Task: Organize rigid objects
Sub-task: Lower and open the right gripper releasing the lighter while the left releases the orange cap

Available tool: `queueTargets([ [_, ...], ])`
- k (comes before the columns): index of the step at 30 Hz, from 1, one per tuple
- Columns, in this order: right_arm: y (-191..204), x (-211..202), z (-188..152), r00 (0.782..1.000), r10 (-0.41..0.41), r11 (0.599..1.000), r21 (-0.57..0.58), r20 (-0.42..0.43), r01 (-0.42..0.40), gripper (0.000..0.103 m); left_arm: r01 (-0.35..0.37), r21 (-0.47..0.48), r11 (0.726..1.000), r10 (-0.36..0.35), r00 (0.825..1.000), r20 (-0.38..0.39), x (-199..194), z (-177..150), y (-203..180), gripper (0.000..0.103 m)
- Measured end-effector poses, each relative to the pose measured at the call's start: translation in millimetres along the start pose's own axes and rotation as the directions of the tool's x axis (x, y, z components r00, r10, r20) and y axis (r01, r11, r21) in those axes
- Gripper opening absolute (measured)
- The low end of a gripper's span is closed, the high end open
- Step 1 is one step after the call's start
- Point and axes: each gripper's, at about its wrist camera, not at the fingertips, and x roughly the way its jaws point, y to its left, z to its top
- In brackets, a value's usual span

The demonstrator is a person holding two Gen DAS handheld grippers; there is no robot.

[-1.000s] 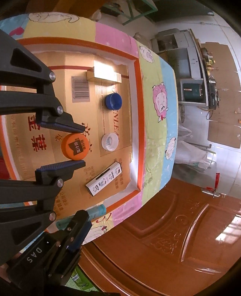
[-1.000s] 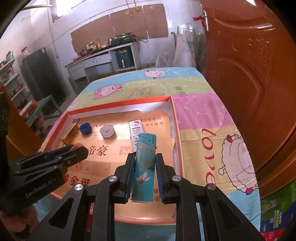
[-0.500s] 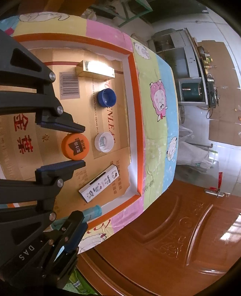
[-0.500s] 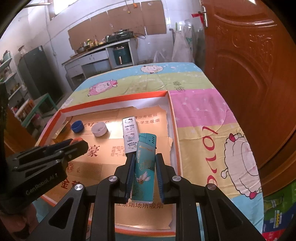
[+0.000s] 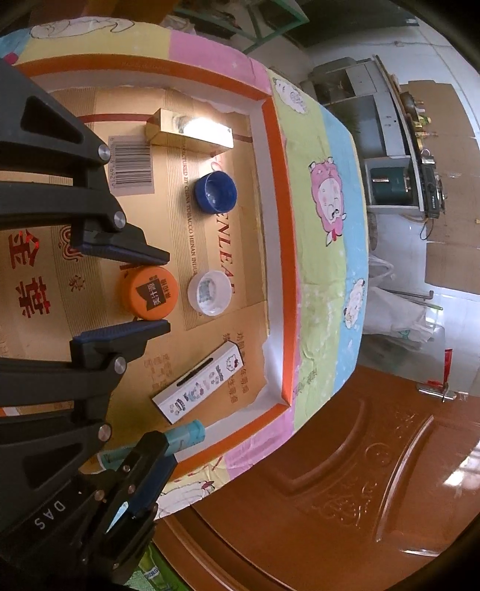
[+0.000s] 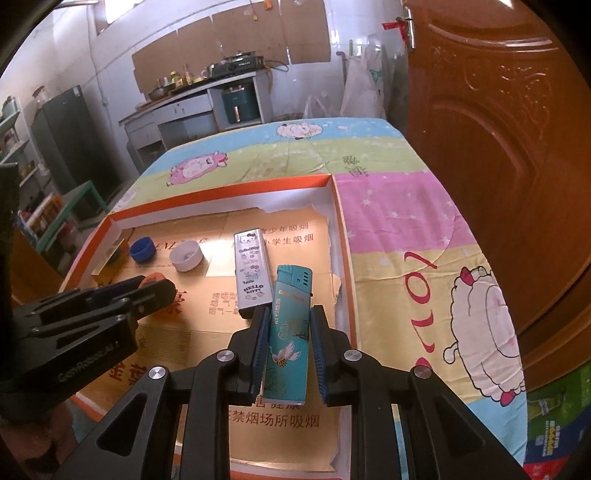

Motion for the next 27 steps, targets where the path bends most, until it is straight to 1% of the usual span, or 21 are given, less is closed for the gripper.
queueTargets([
  [13,1.7,6.4,-1.7,1.000,-0.002,1.000,-0.013,-0.013,0.002,0.023,-0.003,0.018,1.000,0.003,1.000,0.002,4.1,-3.7,-2.0,0.031],
  [21,6.5,12.1,-2.4,1.000,-0.005,1.000,-0.031,-0.026,0.004,0.023,0.024,-0.005,1.000,-0.024,1.000,0.007,4.7,-4.2,2.1,0.031],
  [27,7.0,12.4,-2.8,1.000,-0.005,1.000,-0.031,-0.026,0.005,0.023,0.024,0.000,1.000,-0.024,1.000,0.015,3.7,-4.2,2.6,0.031],
])
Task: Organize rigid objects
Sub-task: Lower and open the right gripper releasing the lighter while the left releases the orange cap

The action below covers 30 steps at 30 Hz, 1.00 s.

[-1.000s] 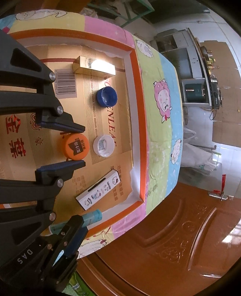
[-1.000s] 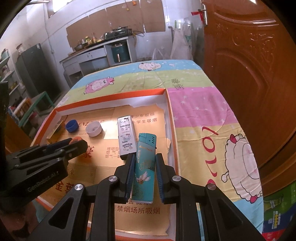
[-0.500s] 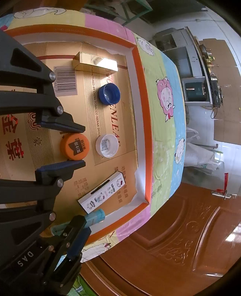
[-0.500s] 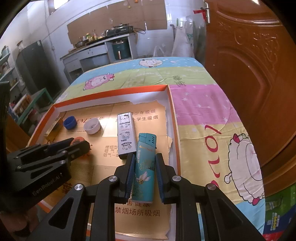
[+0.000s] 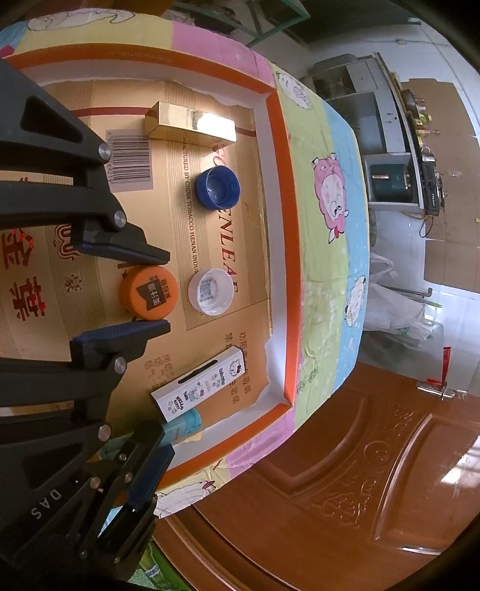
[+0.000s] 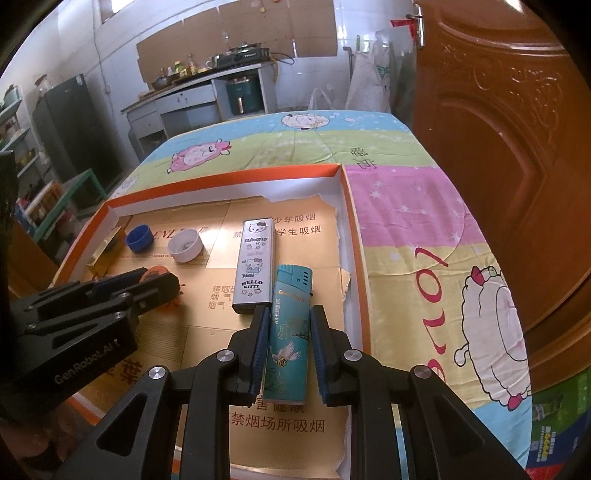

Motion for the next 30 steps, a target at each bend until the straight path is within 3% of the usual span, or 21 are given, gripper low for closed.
queueTargets([
  [5,0.2,0.7,0.2,1.000,-0.005,1.000,-0.006,0.000,0.005,0.024,-0.002,-0.006,1.000,0.002,1.000,0.005,-2.1,1.0,1.5,0.031],
  [10,0.5,1.2,0.0,1.000,-0.008,1.000,-0.009,0.001,0.008,0.024,-0.005,-0.008,1.000,0.006,1.000,0.011,-4.5,1.1,4.2,0.047],
  [30,4.4,-35.8,-2.1,0.999,-0.005,1.000,-0.011,0.050,0.005,0.025,-0.021,-0.009,1.000,0.022,0.996,0.086,-51.3,-4.5,7.1,0.047],
])
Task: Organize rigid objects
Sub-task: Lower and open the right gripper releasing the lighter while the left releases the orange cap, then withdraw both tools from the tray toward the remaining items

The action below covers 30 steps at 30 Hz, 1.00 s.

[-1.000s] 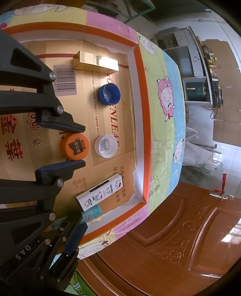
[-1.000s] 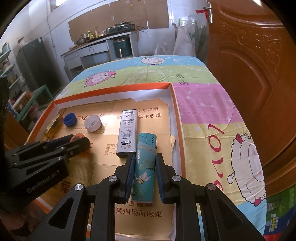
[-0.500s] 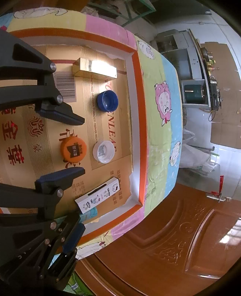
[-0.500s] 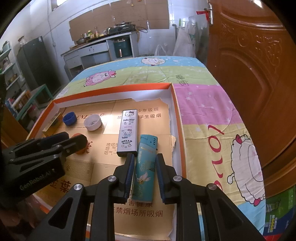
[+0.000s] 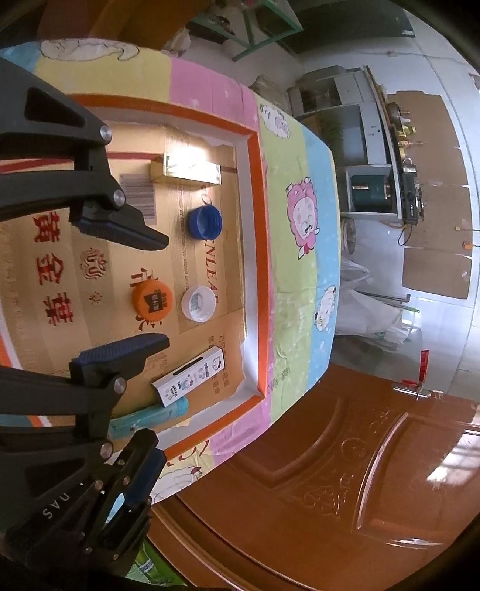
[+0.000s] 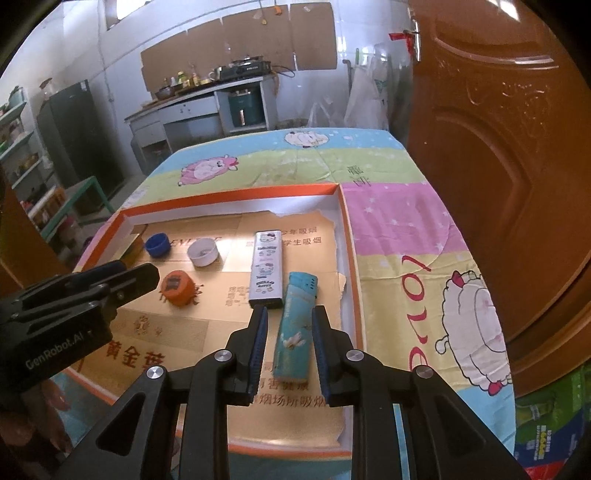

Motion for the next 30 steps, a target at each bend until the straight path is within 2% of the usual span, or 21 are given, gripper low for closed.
queueTargets([
  [7,9.5,-26.0,-4.5,1.000,-0.001,0.999,-0.032,0.031,0.002,0.025,-0.017,-0.019,1.000,0.018,0.999,0.034,-30.3,-8.5,11.5,0.047],
  [17,11.1,-52.3,-28.4,0.999,0.012,1.000,0.000,0.038,-0.012,0.025,-0.028,-0.063,0.998,0.030,0.999,0.036,-62.0,-36.2,29.1,0.047],
  [30,21.7,-81.4,-65.0,0.999,0.024,1.000,0.014,0.043,-0.025,0.025,-0.017,-0.051,0.999,0.018,1.000,0.023,-90.6,-76.5,19.1,0.047],
])
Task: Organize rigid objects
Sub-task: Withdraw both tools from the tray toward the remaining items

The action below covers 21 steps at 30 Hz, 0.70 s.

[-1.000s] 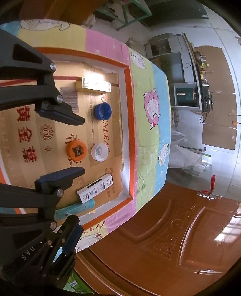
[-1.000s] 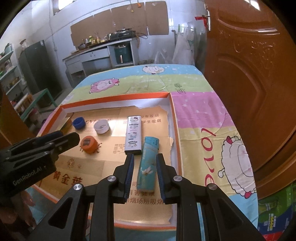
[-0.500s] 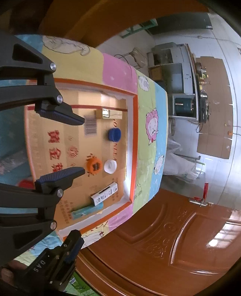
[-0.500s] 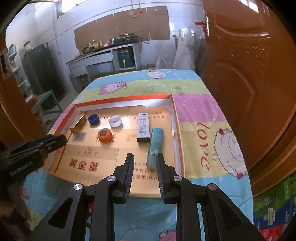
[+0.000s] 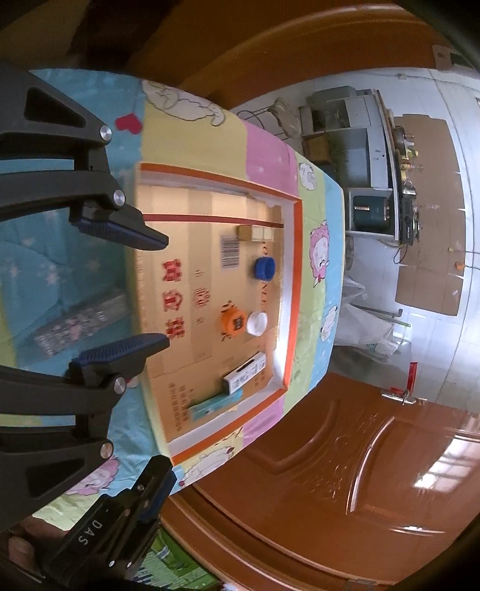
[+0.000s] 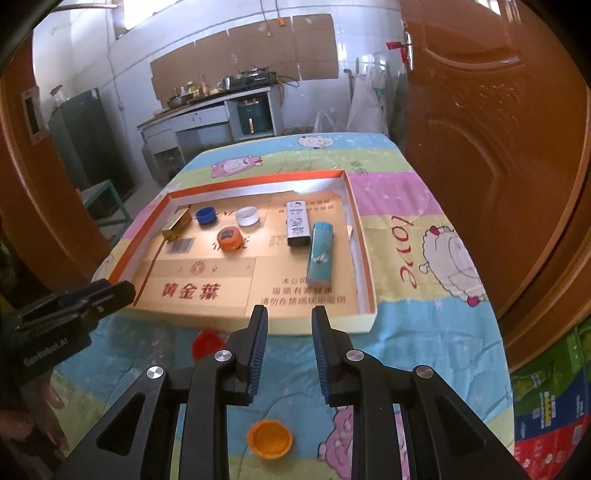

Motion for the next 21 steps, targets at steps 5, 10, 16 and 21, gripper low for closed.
queueTargets([
  [5,0.1,-8.7,-14.2,1.000,0.012,1.000,0.018,0.009,-0.013,0.025,0.015,-0.001,1.000,-0.015,1.000,-0.013,-3.9,-15.1,-8.8,0.047],
  [10,1.5,-17.1,-27.1,1.000,0.018,1.000,0.025,0.014,-0.019,0.025,0.004,0.005,1.000,-0.004,1.000,-0.013,-1.7,-29.9,-20.7,0.047],
  [16,0.8,-26.1,-43.0,1.000,0.020,1.000,0.021,0.021,-0.020,0.025,-0.023,-0.015,1.000,0.023,1.000,-0.013,3.4,-44.9,-28.4,0.047],
  [21,-3.6,-31.7,-54.6,0.999,0.032,0.999,0.036,0.031,-0.033,0.025,-0.066,-0.027,0.997,0.066,0.998,-0.004,8.9,-49.5,-29.7,0.047],
])
